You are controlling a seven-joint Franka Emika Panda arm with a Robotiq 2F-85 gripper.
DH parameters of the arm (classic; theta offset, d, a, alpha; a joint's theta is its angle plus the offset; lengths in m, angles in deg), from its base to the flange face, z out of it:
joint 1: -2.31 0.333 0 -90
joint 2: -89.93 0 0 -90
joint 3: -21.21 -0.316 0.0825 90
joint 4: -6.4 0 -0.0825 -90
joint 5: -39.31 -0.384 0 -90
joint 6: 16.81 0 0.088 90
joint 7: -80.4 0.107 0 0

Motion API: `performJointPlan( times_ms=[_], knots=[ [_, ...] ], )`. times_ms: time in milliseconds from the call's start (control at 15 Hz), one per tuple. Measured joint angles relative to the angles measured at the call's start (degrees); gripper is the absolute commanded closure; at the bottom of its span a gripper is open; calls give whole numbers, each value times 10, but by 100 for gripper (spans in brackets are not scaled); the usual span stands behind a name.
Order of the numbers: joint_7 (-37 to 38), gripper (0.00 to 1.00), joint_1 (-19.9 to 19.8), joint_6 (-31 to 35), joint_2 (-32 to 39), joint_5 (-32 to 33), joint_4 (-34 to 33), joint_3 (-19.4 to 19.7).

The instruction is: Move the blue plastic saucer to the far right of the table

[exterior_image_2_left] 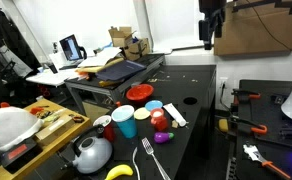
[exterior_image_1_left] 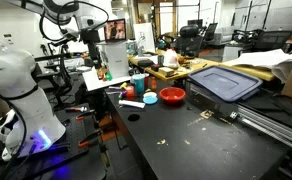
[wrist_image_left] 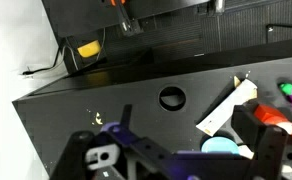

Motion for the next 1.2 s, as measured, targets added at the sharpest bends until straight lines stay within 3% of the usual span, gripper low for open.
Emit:
performJointPlan(
  times_ms=[1200],
  knots=[
    [0,0,0,0,7,0,8,0]
  ],
)
